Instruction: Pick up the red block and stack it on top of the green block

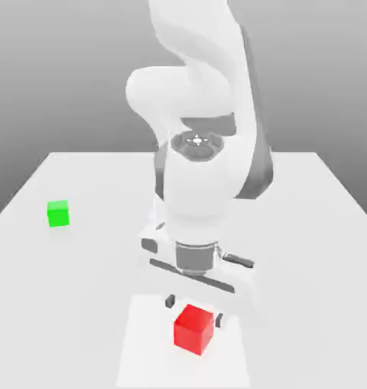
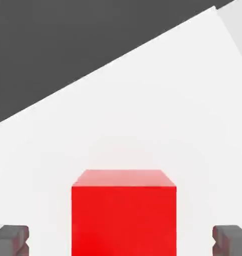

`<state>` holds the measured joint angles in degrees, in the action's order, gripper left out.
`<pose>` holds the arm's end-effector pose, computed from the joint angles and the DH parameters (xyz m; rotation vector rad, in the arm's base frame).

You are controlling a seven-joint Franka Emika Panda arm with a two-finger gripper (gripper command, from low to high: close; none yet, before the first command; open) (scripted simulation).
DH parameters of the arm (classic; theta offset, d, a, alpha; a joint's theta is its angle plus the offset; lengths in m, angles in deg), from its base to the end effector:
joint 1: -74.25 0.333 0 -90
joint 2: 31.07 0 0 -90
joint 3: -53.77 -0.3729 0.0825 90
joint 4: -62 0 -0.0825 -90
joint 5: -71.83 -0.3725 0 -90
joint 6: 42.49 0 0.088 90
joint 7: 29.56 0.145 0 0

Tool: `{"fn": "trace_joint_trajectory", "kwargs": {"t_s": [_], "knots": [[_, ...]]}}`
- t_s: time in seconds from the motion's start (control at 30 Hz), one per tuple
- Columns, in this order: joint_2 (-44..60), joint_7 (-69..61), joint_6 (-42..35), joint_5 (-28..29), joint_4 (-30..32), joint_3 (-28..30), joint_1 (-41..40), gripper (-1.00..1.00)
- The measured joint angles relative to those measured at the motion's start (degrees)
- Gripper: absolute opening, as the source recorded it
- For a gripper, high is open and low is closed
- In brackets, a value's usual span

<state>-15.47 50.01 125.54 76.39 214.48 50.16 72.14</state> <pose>0.4249 0.0172 0.1778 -2.5128 1.8847 0.0001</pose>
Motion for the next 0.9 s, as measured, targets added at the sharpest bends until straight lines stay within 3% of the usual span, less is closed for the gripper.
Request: {"fn": "trace_joint_trajectory", "kwargs": {"t_s": [0.23,0.43,0.9], "knots": [[0.3,0.2,0.4,0.3,0.0,0.0,0.0,-1.0],[-10.4,-1.7,-8.6,-2.8,1.7,-1.2,-1.3,-1.0],[-24.1,28.6,-14.1,9.0,8.5,14.7,-32.9,-1.0]]}}
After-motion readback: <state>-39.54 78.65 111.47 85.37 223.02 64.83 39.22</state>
